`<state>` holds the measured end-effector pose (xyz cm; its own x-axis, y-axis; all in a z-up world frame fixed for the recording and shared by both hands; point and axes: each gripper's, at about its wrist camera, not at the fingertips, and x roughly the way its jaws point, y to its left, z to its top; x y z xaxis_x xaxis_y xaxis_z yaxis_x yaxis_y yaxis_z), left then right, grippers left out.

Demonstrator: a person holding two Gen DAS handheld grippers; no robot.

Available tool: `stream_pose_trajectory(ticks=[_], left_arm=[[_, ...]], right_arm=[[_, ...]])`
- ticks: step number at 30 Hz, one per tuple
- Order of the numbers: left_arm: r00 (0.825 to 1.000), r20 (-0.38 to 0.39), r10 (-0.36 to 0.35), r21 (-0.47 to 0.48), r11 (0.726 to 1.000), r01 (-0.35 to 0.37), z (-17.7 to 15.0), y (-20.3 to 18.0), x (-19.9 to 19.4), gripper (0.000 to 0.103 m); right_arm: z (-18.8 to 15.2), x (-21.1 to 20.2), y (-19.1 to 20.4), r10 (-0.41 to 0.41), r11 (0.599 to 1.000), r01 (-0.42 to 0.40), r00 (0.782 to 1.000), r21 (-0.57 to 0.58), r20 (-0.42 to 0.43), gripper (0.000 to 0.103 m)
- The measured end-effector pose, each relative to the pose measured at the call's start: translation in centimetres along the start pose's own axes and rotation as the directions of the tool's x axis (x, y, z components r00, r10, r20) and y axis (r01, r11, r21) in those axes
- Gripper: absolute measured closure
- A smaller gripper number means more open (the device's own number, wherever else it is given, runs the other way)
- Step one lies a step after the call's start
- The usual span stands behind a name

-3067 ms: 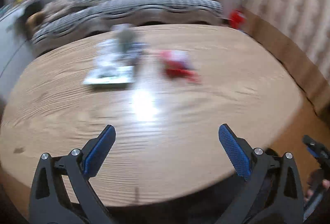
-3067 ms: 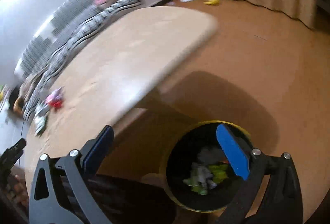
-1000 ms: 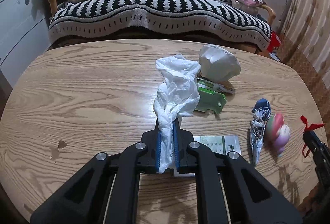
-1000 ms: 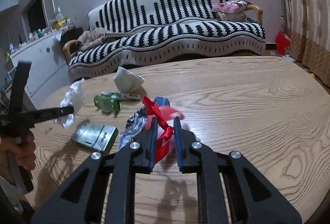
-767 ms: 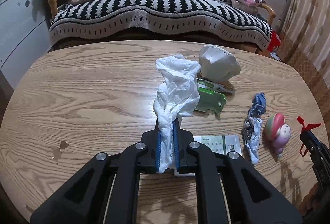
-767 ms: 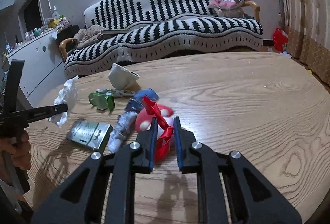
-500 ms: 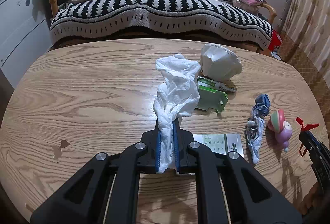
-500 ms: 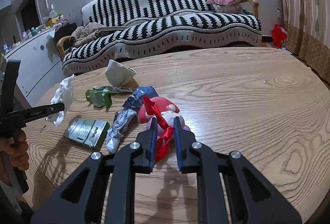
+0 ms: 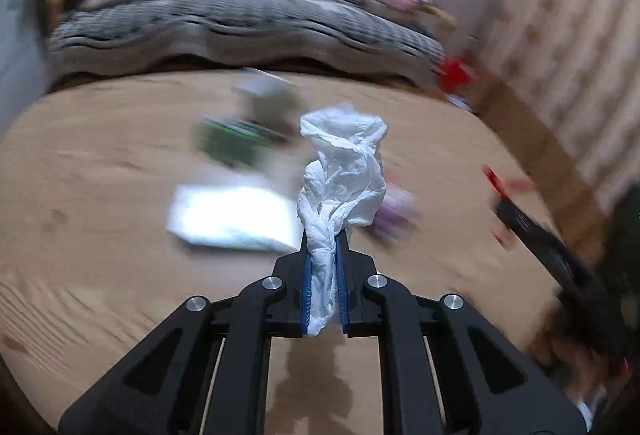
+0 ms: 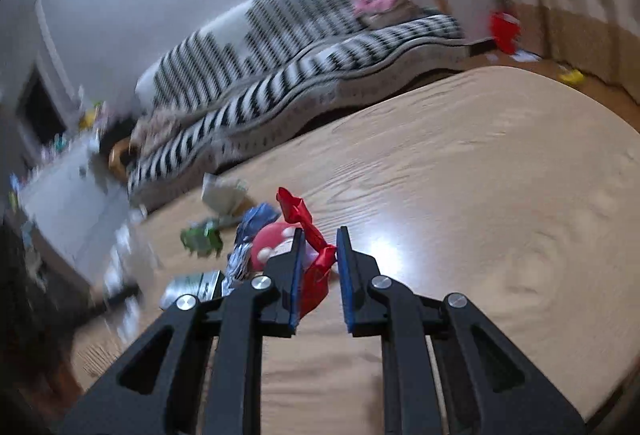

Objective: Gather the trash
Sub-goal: 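Carry the tissue and toy to the bin and open both tools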

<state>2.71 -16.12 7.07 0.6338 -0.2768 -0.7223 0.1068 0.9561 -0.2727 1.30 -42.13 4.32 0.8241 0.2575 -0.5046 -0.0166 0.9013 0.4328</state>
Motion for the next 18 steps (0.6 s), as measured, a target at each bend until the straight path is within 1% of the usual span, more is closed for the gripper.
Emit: stream_pose_trajectory(ticks=[1,2,3,4,5,6,7,8,9,10,11,12,14,15,18], left_arm=[[0.998,-0.029,-0.048,0.048,0.998,0.050,-1.6,-3.0,-0.3,0.093],[0.995,-0.057,-0.082,0.084,0.993,0.087,-3.0,-5.4,-0.6,0.093],[0.990,-0.088,-0.112,0.117,0.986,0.122,-4.4,-7.6,-0.7,0.093],[0.979,-0.139,-0.149,0.161,0.972,0.171,-6.5,-10.8,-0.7,0.093],[0.971,-0.171,-0.165,0.183,0.964,0.195,-7.7,-12.5,-0.6,0.093],[0.960,-0.215,-0.180,0.207,0.952,0.225,-9.1,-14.5,-0.3,0.093],[0.938,-0.283,-0.199,0.237,0.933,0.270,-11.2,-17.2,0.2,0.093],[0.920,-0.330,-0.212,0.255,0.918,0.303,-12.8,-18.9,0.6,0.094],[0.905,-0.364,-0.220,0.267,0.906,0.328,-13.9,-20.3,0.9,0.093],[0.887,-0.406,-0.220,0.290,0.889,0.354,-15.5,-22.2,1.2,0.094],[0.876,-0.433,-0.214,0.315,0.874,0.369,-16.9,-23.8,1.5,0.094],[0.868,-0.453,-0.202,0.340,0.861,0.378,-18.0,-25.1,1.9,0.094],[0.852,-0.494,-0.173,0.381,0.838,0.391,-20.4,-27.6,2.9,0.094],[0.846,-0.510,-0.157,0.396,0.830,0.393,-21.3,-28.5,3.4,0.094],[0.839,-0.529,-0.126,0.427,0.815,0.392,-23.0,-30.2,4.3,0.094]], right_arm=[[-0.4,-2.5,-2.0,-0.033,0.999,0.033,0.999,0.017,0.017,0.087],[-0.7,-4.0,-3.2,-0.051,0.998,0.051,0.998,0.026,0.020,0.087],[-1.3,-6.4,-5.5,-0.080,0.996,0.079,0.997,0.048,0.019,0.087],[-1.8,-8.0,-7.0,-0.097,0.993,0.096,0.995,0.065,0.019,0.087],[-2.5,-10.1,-9.0,-0.125,0.989,0.123,0.992,0.086,0.018,0.087],[-3.5,-12.6,-11.6,-0.167,0.980,0.165,0.986,0.115,0.010,0.087],[-4.4,-14.2,-13.5,-0.190,0.972,0.188,0.982,0.140,-0.002,0.087],[-5.4,-15.6,-15.4,-0.207,0.963,0.208,0.978,0.169,-0.022,0.087],[-6.6,-16.8,-17.3,-0.221,0.953,0.227,0.974,0.200,-0.052,0.087],[-8.1,-17.9,-19.6,-0.239,0.939,0.254,0.967,0.233,-0.091,0.087],[-9.6,-18.9,-21.5,-0.265,0.922,0.290,0.956,0.258,-0.128,0.087],[-11.0,-19.8,-23.3,-0.283,0.905,0.318,0.946,0.283,-0.158,0.087],[-13.0,-21.1,-25.3,-0.283,0.884,0.331,0.941,0.330,-0.186,0.087],[-14.0,-21.8,-26.4,-0.277,0.872,0.331,0.941,0.360,-0.194,0.087],[-14.8,-22.7,-27.5,-0.267,0.863,0.322,0.945,0.388,-0.190,0.087]])
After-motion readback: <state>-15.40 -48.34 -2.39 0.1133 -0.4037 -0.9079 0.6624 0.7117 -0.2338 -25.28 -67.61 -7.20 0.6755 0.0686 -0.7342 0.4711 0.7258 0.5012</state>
